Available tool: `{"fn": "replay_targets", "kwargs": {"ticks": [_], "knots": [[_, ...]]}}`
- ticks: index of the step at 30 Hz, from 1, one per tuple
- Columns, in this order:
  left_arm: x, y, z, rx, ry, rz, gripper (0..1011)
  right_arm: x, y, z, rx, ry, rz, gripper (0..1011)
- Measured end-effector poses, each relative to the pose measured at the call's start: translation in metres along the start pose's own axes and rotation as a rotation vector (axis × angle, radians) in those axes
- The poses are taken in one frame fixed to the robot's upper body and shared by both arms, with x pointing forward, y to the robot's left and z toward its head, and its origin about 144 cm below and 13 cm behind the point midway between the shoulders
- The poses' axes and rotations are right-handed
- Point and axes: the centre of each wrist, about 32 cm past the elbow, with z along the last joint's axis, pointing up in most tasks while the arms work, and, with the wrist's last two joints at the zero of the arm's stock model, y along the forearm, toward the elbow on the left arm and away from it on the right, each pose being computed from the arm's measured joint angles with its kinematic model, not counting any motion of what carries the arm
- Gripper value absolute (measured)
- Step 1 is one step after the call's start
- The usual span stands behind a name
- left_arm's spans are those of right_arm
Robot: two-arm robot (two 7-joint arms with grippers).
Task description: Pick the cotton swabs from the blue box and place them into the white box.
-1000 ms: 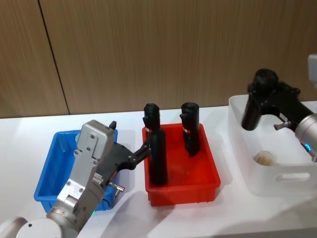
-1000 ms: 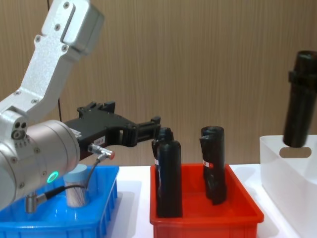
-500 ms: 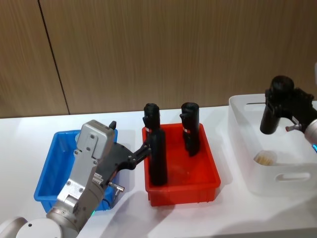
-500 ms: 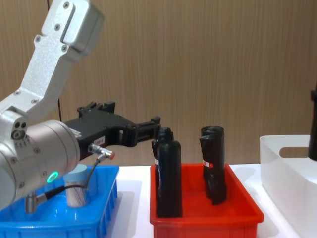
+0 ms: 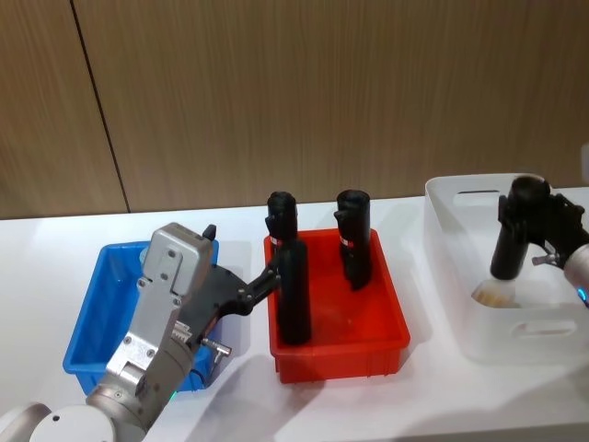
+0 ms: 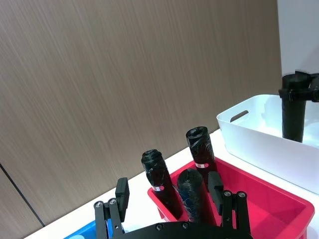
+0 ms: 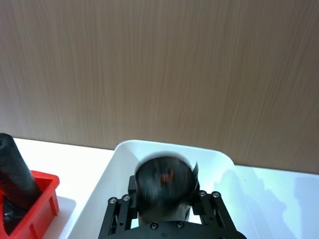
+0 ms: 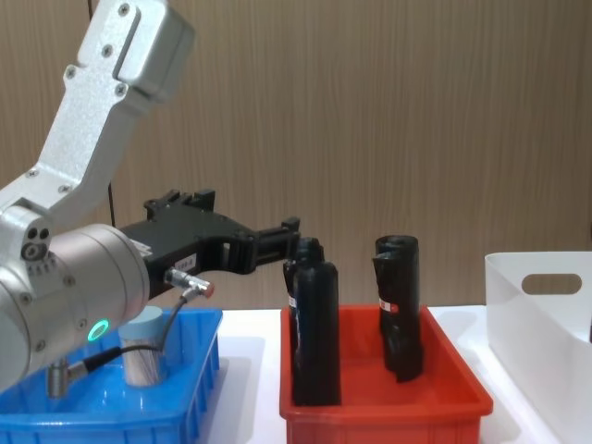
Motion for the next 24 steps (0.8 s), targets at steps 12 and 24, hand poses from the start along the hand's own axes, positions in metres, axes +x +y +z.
{"fn": "replay_targets", "kwargs": {"ticks": [12, 24], "knots": [[0.0, 0.0, 0.0, 0.0, 0.0, 0.0, 1004, 0.002, 0.003, -0.012, -0.019, 0.016, -0.016, 893], [0.0, 0.0, 0.0, 0.0, 0.0, 0.0, 1004, 0.001, 0.001, -0.013, -0.003, 0.027, -0.022, 1001]]}}
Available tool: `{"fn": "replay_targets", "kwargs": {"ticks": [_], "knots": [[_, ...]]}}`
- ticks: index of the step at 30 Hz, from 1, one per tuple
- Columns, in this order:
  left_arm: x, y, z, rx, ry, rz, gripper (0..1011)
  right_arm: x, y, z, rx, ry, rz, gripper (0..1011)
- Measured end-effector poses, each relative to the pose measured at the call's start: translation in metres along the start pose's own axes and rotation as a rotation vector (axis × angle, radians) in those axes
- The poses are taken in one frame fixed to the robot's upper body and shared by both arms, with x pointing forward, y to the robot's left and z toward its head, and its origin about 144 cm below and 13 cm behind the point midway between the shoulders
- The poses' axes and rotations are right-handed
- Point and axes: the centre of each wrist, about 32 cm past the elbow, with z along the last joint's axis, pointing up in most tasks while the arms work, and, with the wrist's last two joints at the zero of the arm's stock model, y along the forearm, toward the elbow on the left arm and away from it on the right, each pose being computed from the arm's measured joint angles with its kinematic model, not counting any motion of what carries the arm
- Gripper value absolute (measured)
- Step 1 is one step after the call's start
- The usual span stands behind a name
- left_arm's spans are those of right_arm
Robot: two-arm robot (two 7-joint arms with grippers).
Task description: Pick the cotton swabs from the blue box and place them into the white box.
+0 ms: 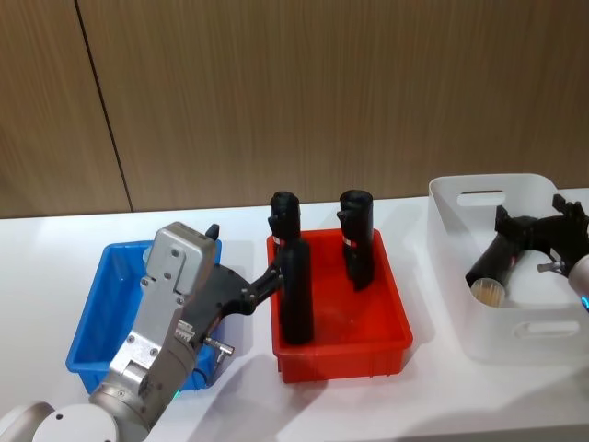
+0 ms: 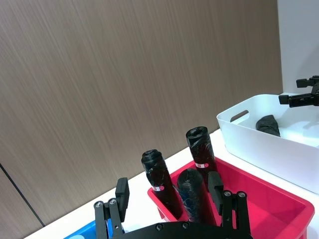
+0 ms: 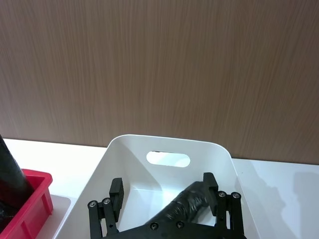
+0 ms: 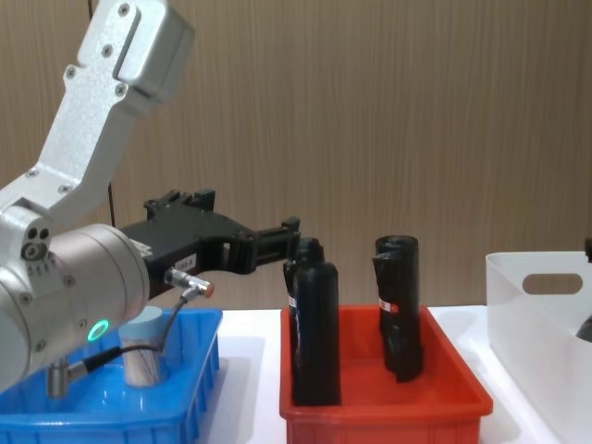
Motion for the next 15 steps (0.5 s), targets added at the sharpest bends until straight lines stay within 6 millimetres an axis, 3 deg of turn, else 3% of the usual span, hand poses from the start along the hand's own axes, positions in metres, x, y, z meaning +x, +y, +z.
{"fn": "replay_targets", "kwargs": {"ticks": [15], "knots": [[0.0, 0.0, 0.0, 0.0, 0.0, 0.0, 1004, -0.0035, -0.0054, -0.0006, 0.011, 0.0, 0.008, 1001]]}}
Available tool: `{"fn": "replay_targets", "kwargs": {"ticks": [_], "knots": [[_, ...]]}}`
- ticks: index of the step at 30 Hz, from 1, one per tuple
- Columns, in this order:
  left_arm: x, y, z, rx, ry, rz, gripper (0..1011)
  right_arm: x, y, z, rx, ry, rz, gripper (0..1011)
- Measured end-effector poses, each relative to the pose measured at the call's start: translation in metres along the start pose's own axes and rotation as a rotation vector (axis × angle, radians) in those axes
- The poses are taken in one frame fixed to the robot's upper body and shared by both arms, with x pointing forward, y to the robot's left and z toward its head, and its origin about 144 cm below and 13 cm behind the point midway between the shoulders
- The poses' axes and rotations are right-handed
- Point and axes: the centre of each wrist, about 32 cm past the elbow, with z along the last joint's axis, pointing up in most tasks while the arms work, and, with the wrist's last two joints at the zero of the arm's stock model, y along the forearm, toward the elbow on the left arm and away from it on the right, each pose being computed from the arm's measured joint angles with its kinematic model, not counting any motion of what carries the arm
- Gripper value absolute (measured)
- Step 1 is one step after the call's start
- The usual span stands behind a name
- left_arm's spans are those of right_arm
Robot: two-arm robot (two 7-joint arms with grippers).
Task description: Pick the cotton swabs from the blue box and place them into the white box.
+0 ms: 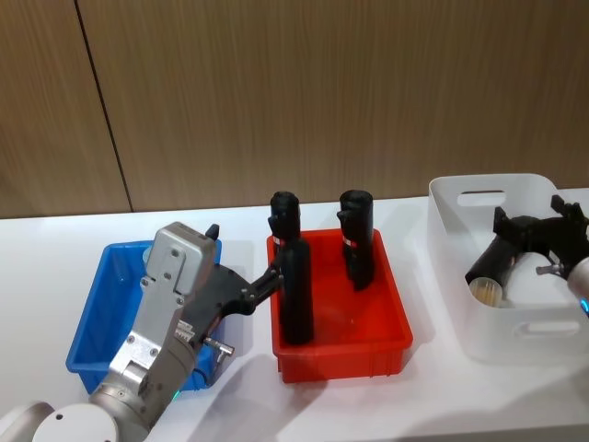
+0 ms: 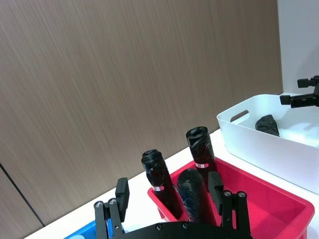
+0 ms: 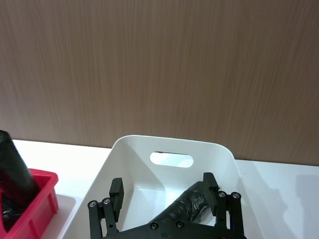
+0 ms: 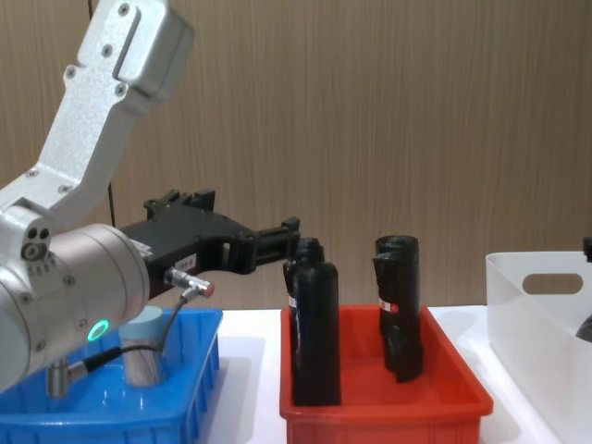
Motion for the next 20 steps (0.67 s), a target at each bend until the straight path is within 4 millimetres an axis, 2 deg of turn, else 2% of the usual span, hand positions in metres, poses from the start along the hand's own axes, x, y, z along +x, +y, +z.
{"fn": "replay_targets", "kwargs": {"ticks": [9, 20], "knots": [[0.0, 0.0, 0.0, 0.0, 0.0, 0.0, 1004, -0.011, -0.014, -0.002, 0.016, -0.003, 0.026, 1001], [0.0, 0.0, 0.0, 0.0, 0.0, 0.0, 1004, -0.032, -0.041, -0.002, 0.044, -0.002, 0.075, 1001]]}}
